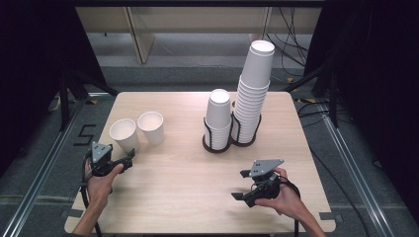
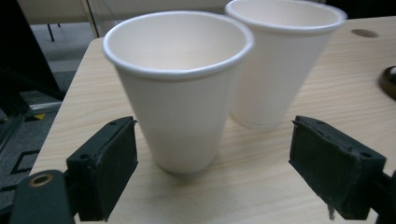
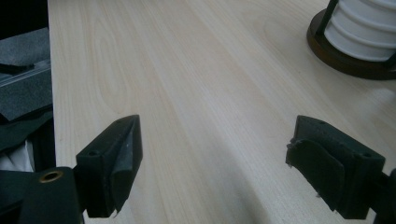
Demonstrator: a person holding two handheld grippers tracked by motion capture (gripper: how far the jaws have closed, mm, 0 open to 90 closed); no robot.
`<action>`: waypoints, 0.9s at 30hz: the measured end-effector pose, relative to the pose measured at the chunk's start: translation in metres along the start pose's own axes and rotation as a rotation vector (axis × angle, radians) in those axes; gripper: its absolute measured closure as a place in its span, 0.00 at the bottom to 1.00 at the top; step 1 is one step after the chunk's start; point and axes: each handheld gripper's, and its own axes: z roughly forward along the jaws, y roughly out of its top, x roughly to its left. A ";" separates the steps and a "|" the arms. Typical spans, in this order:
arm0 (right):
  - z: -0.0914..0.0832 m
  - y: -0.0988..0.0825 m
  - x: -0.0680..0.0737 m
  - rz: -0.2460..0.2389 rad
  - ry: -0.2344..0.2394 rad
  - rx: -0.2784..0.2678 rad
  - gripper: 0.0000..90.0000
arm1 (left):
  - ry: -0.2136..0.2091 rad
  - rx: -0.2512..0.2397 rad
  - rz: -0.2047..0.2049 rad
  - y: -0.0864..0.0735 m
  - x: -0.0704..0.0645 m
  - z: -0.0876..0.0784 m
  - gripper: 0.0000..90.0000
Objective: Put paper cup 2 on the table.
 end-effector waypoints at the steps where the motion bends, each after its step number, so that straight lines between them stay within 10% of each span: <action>1: -0.001 0.000 0.001 0.006 0.004 -0.002 0.20 | -0.010 -0.007 0.000 0.000 -0.004 -0.005 0.16; 27: -0.011 -0.012 0.016 0.028 -0.020 -0.087 0.19 | -0.276 -0.030 0.087 -0.029 -0.095 -0.068 0.16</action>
